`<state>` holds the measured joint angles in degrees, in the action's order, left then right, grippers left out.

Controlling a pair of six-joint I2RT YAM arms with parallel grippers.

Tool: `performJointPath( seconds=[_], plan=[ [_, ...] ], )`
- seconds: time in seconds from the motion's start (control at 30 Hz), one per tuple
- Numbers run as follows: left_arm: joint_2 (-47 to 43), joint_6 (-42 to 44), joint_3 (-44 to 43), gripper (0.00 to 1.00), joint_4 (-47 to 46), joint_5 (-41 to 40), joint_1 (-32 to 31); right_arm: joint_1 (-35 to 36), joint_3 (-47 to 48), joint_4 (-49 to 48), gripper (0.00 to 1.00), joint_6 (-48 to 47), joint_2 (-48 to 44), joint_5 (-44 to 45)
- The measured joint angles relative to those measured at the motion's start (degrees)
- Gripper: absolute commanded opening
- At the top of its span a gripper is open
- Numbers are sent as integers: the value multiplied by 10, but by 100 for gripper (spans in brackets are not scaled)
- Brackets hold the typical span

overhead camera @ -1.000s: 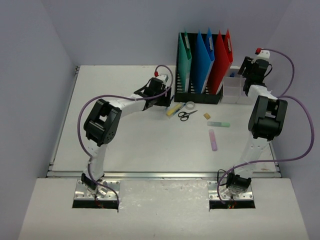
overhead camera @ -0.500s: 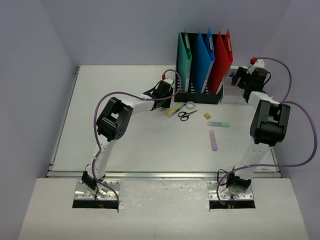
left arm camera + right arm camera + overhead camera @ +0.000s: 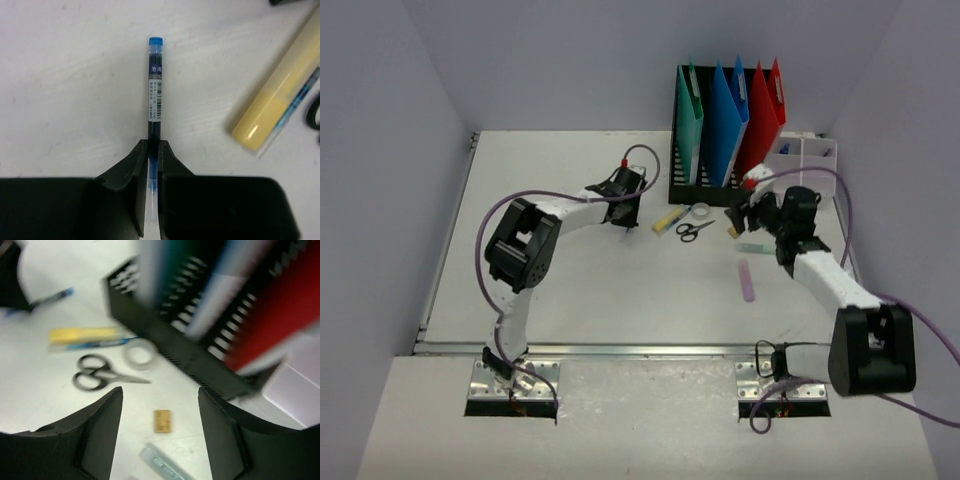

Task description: Organize the desk

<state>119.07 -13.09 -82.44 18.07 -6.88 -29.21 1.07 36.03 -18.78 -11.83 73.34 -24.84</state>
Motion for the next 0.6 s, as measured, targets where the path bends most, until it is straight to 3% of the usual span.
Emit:
performJointPath(
  seconds=[0.17, 0.27, 0.43, 0.6],
  plan=[
    [-117, -81, 45, 0, 51, 111, 45, 166, -103, -2, 60, -252, -151, -65],
    [-193, -114, 69, 0, 49, 182, 52, 230, -126, -1, 59, -392, -186, -91],
    [-255, -133, 97, 0, 67, 291, 43, 309, -130, 5, 56, -583, -176, -97],
    [-263, -135, 136, 0, 96, 353, 40, 414, -122, -7, 53, -690, -109, -72]
  ],
)
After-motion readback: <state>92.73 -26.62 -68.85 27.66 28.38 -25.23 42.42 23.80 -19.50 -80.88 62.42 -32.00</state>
